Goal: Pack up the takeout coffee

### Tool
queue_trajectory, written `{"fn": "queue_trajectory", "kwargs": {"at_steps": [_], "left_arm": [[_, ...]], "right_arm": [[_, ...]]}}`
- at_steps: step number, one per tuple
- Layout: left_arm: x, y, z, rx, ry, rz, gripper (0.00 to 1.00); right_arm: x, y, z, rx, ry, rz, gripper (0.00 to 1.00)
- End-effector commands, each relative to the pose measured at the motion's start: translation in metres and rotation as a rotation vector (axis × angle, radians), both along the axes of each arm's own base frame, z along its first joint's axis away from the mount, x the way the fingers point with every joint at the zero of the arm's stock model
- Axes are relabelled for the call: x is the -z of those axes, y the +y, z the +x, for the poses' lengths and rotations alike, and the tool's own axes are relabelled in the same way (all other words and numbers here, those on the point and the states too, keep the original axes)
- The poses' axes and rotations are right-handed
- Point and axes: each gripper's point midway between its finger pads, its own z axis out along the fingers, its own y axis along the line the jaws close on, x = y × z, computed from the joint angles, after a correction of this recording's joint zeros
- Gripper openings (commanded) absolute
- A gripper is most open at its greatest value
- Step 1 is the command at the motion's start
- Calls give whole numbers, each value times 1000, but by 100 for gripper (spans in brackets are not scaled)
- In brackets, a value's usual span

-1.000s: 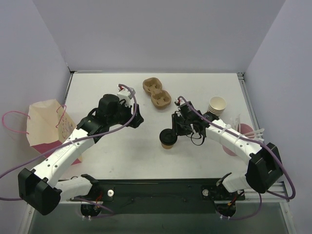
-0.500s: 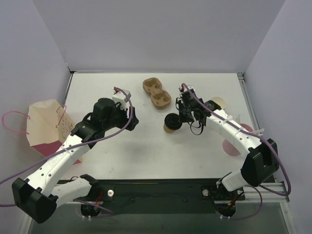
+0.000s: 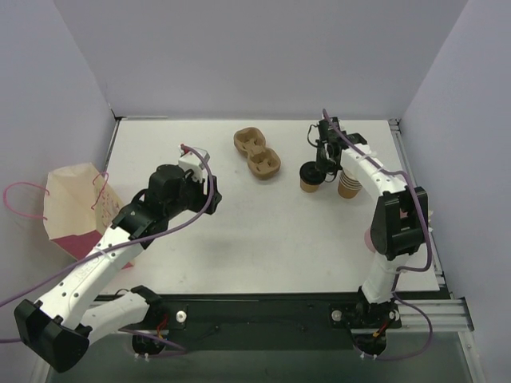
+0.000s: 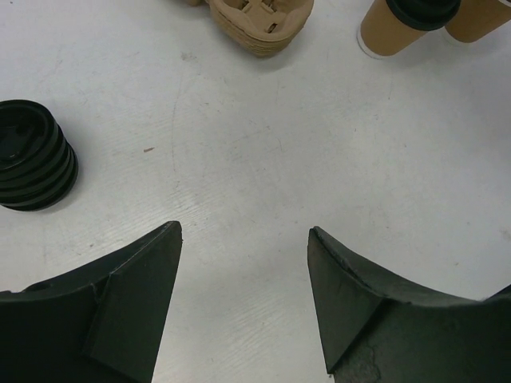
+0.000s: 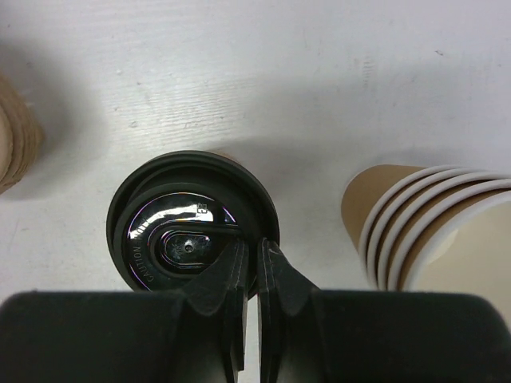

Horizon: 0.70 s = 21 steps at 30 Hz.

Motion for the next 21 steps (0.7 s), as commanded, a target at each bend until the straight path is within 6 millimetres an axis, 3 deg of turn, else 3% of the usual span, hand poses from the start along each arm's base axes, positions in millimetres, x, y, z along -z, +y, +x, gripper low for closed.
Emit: {"fn": "queue_trajectory", "kwargs": {"at_steps": [1,7,11,14,18,19,21], "left_arm": [[-12,6,2,-20,-53,3,74],[-13,7,1,-28,-61,0,74],[-12,9,3,-36,-60,10,74],[-12,12,2,-51,-61,20,74],[-21,26,4,-137,-55,45,73],[-36,31,7,-170,-74,44,73],[-38,52,9,-267,-57,110,72]], "right_arm": [[-12,-21,9,45,-7,-47,0],[-10,-30,19,77,0,-58,3],[-10,-30,22,91,0,-47,16],[-22,-30,23,87,-15,-37,32],[-66,-26,16,66,-89,8,44],[-73,-25,11,57,-98,15,45],[-93,-19,-3,19,-134,54,52]]}}
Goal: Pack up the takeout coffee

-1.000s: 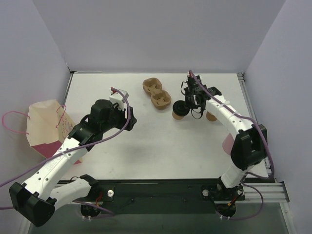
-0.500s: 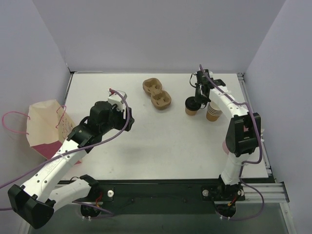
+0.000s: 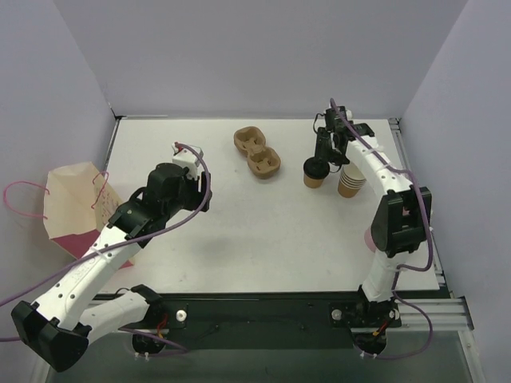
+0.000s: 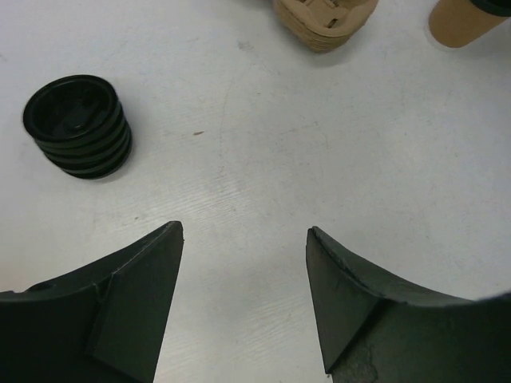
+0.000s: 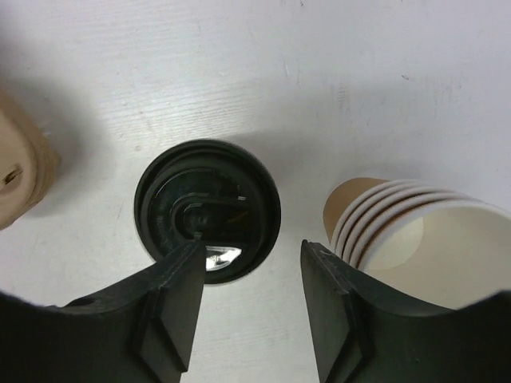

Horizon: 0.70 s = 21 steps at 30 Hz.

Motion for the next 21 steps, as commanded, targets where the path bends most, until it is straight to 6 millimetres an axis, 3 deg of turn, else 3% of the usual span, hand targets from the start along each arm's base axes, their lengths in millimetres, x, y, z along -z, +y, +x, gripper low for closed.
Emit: {"fn": "queue_trajectory", "kwargs": {"at_steps": [1,2,4,5,7,8,13,14,15,17,18,21], "left_arm": [[-53,37,9,-205,-75,49,72],[-58,53,12,-289,-92,82,72],[-66,73,11,-376,-103,120,72],[-80,86,12,-451,-137,127,72],[-92,104,12,-523,-147,143,72],[-107,115,11,-569,-165,144,72],[-143,157,15,-769,-212,150,71],[-147,174,12,-861,-222,158,71],[-165,184,8,-923,-252,128,71],[-168,200,3,-1029,-215,87,72],[-196,205,-3,-1063,-252,-4,71],[-196,217,-1,-1146,-165,-139,67]], "right_arm": [[-77,6,-28,-62,-127,73,55],[-93,11,-34,-86,-165,94,59],[-101,25,-43,-132,-182,127,61],[-112,40,-49,-179,-210,164,65],[-117,59,-56,-236,-216,216,70],[-122,67,-61,-257,-225,232,74],[-128,124,-101,-379,-215,369,82],[-127,127,-112,-388,-207,395,85],[-127,134,-121,-405,-199,414,86],[-131,141,-138,-422,-179,470,86],[-132,142,-144,-428,-158,485,86],[-138,137,-165,-439,-118,492,86]]}}
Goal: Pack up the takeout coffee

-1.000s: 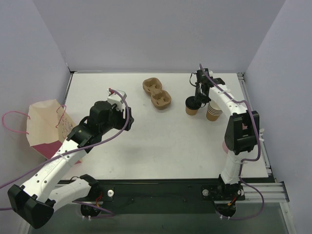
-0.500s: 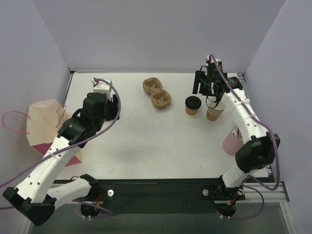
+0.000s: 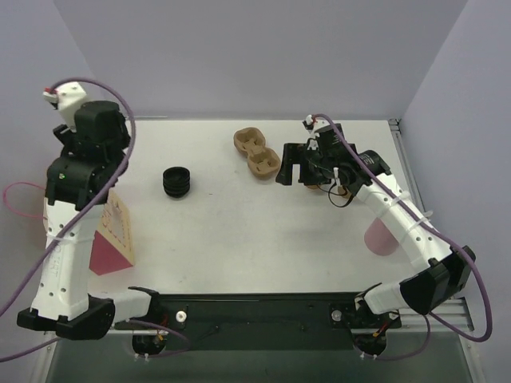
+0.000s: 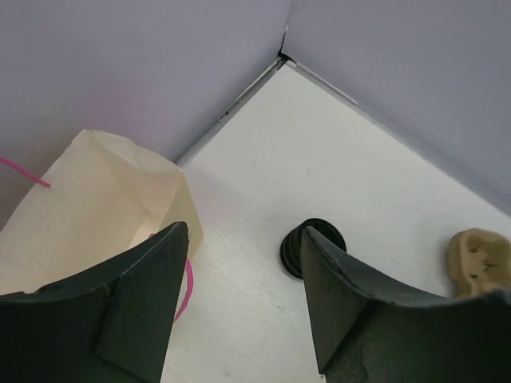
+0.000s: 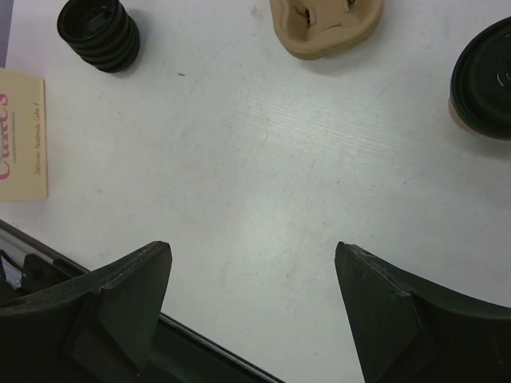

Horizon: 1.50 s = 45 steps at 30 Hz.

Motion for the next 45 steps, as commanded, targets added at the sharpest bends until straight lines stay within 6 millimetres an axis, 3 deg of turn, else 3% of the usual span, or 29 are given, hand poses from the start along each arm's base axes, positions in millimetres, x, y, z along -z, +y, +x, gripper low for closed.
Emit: {"fn": "queue_trajectory", "kwargs": {"at_steps": [1,2,3,4,6,7,9,15,23,31,38,45], "left_arm": [[-22,26,-13,-158,-60,-227,67],[-17,29,-13,-179,-39,-252,67],[-12,46,-15,-243,-31,-273,67],[0,45,-7,-252,-5,-317,67],[19,69,-7,-346,14,-372,67],[40,68,-3,-350,44,-438,67],[53,82,3,-401,14,-500,65],[96,95,9,-542,-32,-718,64],[84,123,32,-566,-105,-636,70],[103,141,53,-615,-36,-575,70],[98,155,73,-594,-11,-485,69],[122,153,70,-603,63,-490,62]], "right_arm": [[-30,-4,-37,-34,26,75,86],[-33,-6,-41,-46,20,66,86],[-37,-6,-44,-49,19,63,86],[-36,-4,-50,-59,29,58,86],[-38,2,-56,-78,40,82,86],[-39,6,-58,-88,42,93,86],[-42,11,-59,-102,47,105,85],[-60,19,-50,-126,30,96,85],[-45,20,-54,-172,93,-35,84],[-58,13,-57,-150,86,-103,85],[-65,22,-57,-155,79,-109,84],[-66,31,-52,-167,84,-121,84]]}}
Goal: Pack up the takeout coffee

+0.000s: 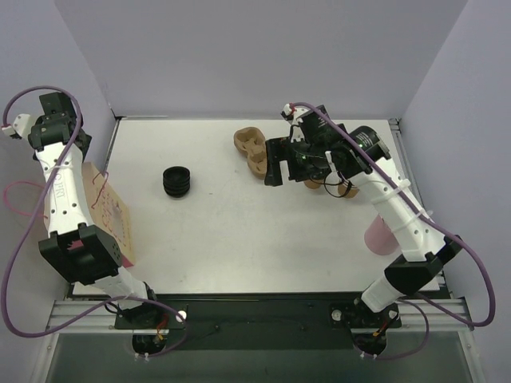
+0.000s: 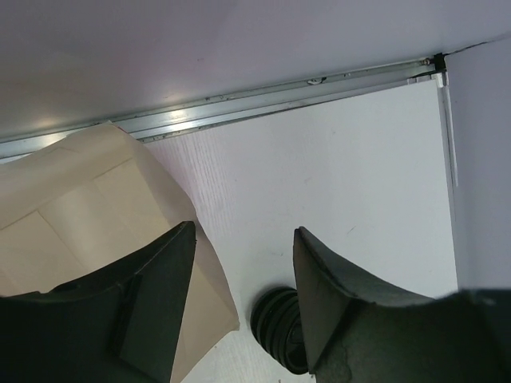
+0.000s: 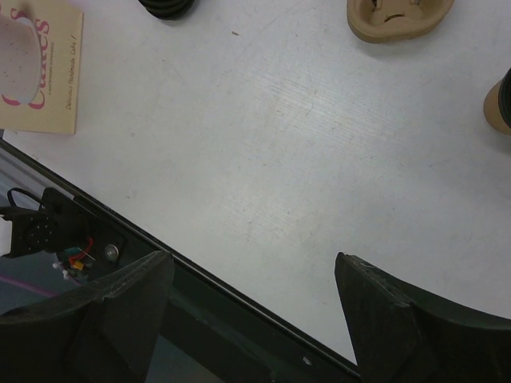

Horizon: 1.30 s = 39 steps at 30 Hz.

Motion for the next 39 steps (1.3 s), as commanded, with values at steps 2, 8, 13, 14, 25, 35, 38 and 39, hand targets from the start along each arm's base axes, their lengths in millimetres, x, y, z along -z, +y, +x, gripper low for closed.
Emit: {"fn": "queue_trajectory", "kwargs": {"at_steps": [2,8,13,14,25,35,38,39], "left_arm": [[-5,3,2,11,-2,35,59],[9,-1,-8,20,47,28,56],[11,-5,-12,25,46,27,52],[16,-6,-12,30,54,22,49],[-10,-62,-6,280,61,60,0],[-41,-158,-27,630,96,90,0],[-62,-178,-46,720,117,169,0],[-64,-182,-56,746,145,186,0]], "right_arm": [[-2,-4,-2,11,16,-45,84],[3,-5,-1,5,26,-70,84],[4,-6,-5,-2,22,-88,84],[4,-6,-6,-3,23,-92,84],[-14,-12,-11,23,-16,-66,84],[-31,-16,-13,51,-41,-14,84],[-37,-20,-16,58,-55,-3,84],[-40,-23,-17,63,-62,3,84]]}}
